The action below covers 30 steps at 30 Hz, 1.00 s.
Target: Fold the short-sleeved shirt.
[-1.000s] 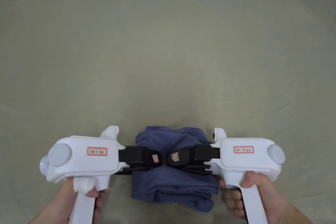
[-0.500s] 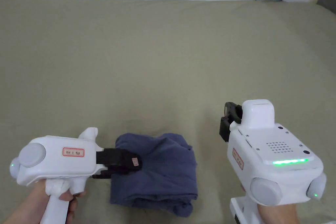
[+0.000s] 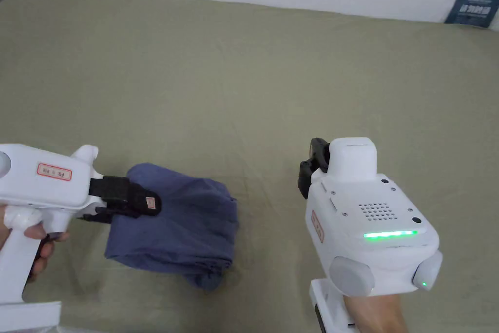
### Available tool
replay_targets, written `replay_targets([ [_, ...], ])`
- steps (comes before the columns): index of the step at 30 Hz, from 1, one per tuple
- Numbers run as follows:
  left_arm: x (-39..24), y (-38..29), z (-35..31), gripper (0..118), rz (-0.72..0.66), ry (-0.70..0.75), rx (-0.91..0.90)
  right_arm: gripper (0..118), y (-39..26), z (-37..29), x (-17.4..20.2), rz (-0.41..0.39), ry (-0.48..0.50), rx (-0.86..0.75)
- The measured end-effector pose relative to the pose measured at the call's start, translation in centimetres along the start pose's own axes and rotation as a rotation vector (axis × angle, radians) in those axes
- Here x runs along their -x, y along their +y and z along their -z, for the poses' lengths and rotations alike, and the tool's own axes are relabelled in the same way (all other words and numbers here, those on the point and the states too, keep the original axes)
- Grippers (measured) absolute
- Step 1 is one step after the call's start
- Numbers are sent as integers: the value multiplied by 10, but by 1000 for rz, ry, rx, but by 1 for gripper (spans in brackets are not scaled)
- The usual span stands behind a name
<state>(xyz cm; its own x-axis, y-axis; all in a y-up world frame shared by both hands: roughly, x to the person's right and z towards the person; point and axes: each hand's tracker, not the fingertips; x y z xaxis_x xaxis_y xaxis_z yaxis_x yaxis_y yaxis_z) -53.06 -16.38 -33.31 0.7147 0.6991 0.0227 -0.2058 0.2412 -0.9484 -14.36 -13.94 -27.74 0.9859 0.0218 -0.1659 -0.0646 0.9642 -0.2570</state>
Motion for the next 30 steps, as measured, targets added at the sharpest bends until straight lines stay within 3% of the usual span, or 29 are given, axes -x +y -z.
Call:
replay_targets([
  [9,123,50,-127,30,-76,120,-55,0,-3,45,143,10,250,44],
  [15,190,81,-186,30,-134,204,-93,0,-7,68,215,-12,416,71],
  [22,208,124,-200,30,-53,290,-71,0,-15,85,254,-53,488,80],
  [30,201,148,-190,31,26,393,-13,0,-16,97,252,-14,465,101],
])
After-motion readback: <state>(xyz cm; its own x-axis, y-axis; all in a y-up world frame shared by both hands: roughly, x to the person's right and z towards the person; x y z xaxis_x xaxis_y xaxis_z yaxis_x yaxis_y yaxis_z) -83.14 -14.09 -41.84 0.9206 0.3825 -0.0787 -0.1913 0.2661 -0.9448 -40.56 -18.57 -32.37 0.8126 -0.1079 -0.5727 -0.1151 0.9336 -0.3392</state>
